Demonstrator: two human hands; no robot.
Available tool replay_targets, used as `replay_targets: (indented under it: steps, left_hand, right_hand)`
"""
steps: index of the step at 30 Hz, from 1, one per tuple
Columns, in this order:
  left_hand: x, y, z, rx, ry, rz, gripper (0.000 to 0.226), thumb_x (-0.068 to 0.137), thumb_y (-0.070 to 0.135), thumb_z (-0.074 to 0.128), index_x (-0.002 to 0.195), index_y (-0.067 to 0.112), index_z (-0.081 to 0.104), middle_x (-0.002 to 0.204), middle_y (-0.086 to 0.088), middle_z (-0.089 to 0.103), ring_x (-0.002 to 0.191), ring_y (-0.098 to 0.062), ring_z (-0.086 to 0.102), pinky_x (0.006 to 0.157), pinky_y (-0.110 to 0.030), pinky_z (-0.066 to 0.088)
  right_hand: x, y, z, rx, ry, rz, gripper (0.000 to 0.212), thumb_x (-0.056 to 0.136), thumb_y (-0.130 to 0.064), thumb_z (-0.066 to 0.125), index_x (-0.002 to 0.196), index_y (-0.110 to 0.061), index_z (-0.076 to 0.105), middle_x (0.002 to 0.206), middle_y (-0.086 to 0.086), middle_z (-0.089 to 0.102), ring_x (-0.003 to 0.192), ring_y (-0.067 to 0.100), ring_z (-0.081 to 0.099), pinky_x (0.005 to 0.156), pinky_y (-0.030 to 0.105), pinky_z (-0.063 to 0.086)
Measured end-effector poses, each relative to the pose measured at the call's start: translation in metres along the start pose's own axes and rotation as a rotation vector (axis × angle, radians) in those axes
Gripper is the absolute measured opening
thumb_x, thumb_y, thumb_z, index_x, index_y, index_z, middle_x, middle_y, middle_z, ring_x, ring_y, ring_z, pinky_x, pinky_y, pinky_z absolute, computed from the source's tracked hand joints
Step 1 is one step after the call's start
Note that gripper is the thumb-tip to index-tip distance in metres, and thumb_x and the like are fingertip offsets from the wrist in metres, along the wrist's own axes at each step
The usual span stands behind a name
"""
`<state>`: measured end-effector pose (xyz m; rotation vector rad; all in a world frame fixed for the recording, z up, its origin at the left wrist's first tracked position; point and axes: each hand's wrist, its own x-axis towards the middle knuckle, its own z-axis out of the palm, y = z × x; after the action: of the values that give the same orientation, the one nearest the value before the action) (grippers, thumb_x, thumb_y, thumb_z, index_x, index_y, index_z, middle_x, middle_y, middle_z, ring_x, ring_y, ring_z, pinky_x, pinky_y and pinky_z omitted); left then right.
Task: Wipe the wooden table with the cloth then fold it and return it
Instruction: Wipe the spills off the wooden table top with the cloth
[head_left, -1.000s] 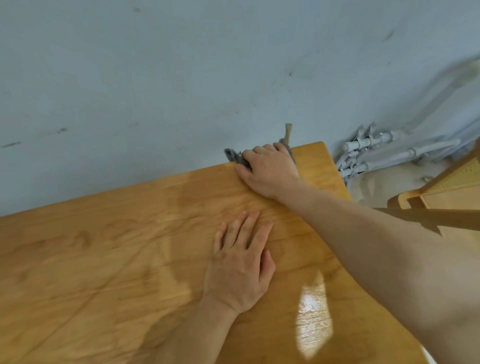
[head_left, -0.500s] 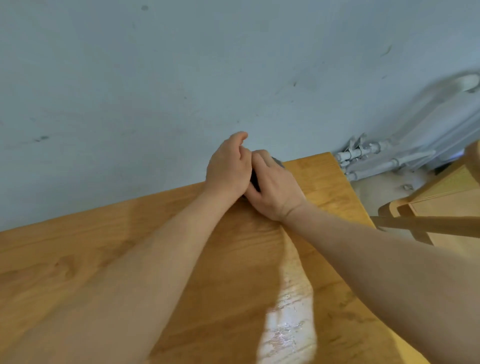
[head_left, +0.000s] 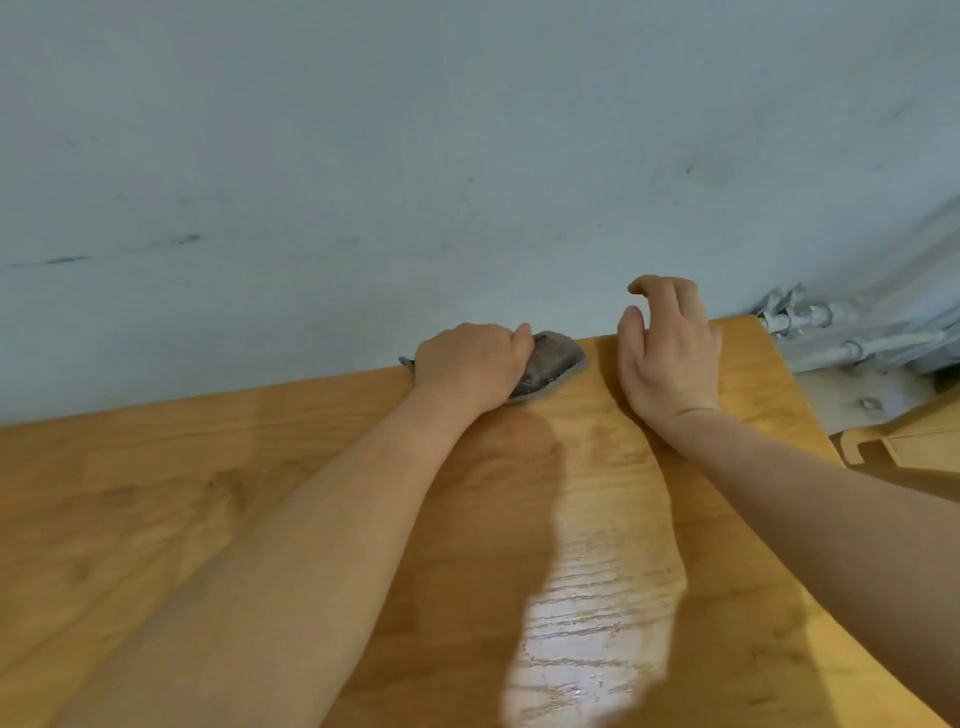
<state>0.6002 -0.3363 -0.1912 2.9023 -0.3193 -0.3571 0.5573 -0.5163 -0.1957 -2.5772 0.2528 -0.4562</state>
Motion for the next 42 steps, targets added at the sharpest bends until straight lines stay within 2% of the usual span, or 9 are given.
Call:
replay_targets:
  steps: [6,11,15,18,21,27,30,35,42]
  left_hand:
    - [-0.073,-0.147,-0.018,0.103,0.183,-0.137,0.052,0.099,0.045,0.016,0.082,0.022,0.059,0.076,0.004,0.055,0.072,-0.019,0.053,0.075,-0.038,0.043]
    - [-0.09,-0.177,-0.013,0.096,0.294,-0.163,0.042,0.099,0.043,0.023,0.097,0.026,0.061,0.093,0.004,0.06,0.091,-0.02,0.054,0.089,-0.042,0.04]
    - [-0.088,-0.179,-0.015,0.085,0.274,-0.154,0.043,0.098,0.044,0.02,0.095,0.028,0.06,0.094,0.004,0.06,0.091,-0.019,0.053,0.086,-0.041,0.036]
    - [-0.089,-0.181,-0.012,0.071,0.291,-0.138,0.042,0.098,0.044,0.021,0.095,0.028,0.06,0.096,0.001,0.061,0.094,-0.022,0.054,0.084,-0.041,0.034]
    - [-0.089,-0.192,-0.017,0.057,0.233,-0.105,0.046,0.099,0.041,0.018,0.098,0.025,0.061,0.1,-0.001,0.061,0.097,-0.023,0.054,0.085,-0.041,0.033]
    - [-0.121,-0.315,-0.041,0.061,0.223,-0.316,0.049,0.099,0.039,0.014,0.077,0.02,0.054,0.089,-0.005,0.062,0.086,-0.024,0.054,0.092,-0.044,0.038]
    - [-0.14,-0.373,-0.05,0.088,0.244,-0.449,0.057,0.099,0.039,0.013,0.091,0.014,0.063,0.099,-0.009,0.062,0.098,-0.029,0.055,0.099,-0.049,0.037]
    - [-0.148,-0.4,-0.052,-0.067,0.303,-0.572,0.056,0.101,0.038,0.015,0.11,0.007,0.061,0.12,-0.013,0.052,0.117,-0.029,0.043,0.089,-0.045,0.042]
    - [-0.147,-0.416,-0.052,-0.257,0.288,-0.714,0.051,0.1,0.042,0.017,0.126,0.012,0.049,0.125,-0.015,0.045,0.111,-0.035,0.049,0.08,-0.042,0.039]
  right_hand:
    - [-0.001,-0.008,0.0,-0.167,-0.132,-0.03,0.036,0.098,-0.03,0.036,0.122,-0.017,0.059,0.125,0.004,0.061,0.118,0.027,0.052,0.101,0.047,0.032]
    - [-0.017,-0.04,0.003,-0.333,-0.183,-0.069,0.041,0.092,-0.019,0.042,0.13,-0.013,0.056,0.139,0.007,0.053,0.13,0.03,0.044,0.105,0.049,0.03]
    - [-0.077,-0.16,0.055,-0.152,-0.344,-0.218,0.057,0.085,-0.024,0.029,0.137,-0.011,0.048,0.149,0.011,0.043,0.137,0.03,0.037,0.11,0.048,0.031]
    - [-0.12,-0.218,0.09,-0.103,-0.416,-0.186,0.07,0.085,-0.033,0.011,0.15,-0.016,0.03,0.159,0.005,0.027,0.147,0.021,0.021,0.12,0.046,0.015]
    - [-0.126,-0.218,0.1,-0.166,-0.377,-0.134,0.064,0.093,-0.034,0.014,0.154,-0.017,0.017,0.162,0.003,0.016,0.15,0.018,0.011,0.12,0.036,0.001]
    - [-0.122,-0.222,0.1,-0.254,-0.402,-0.13,0.058,0.097,-0.04,0.019,0.153,-0.024,0.026,0.161,0.001,0.019,0.15,0.016,0.009,0.121,0.037,0.003]
    - [-0.121,-0.224,0.098,-0.281,-0.395,-0.118,0.059,0.095,-0.041,0.019,0.152,-0.026,0.029,0.161,0.0,0.021,0.149,0.016,0.011,0.12,0.036,0.003]
    - [-0.121,-0.228,0.098,-0.297,-0.385,-0.099,0.061,0.094,-0.042,0.02,0.151,-0.026,0.031,0.16,0.0,0.023,0.149,0.016,0.013,0.12,0.038,0.006]
    - [-0.122,-0.227,0.099,-0.287,-0.354,-0.104,0.059,0.093,-0.041,0.022,0.149,-0.025,0.036,0.158,0.001,0.029,0.148,0.018,0.019,0.12,0.041,0.012]
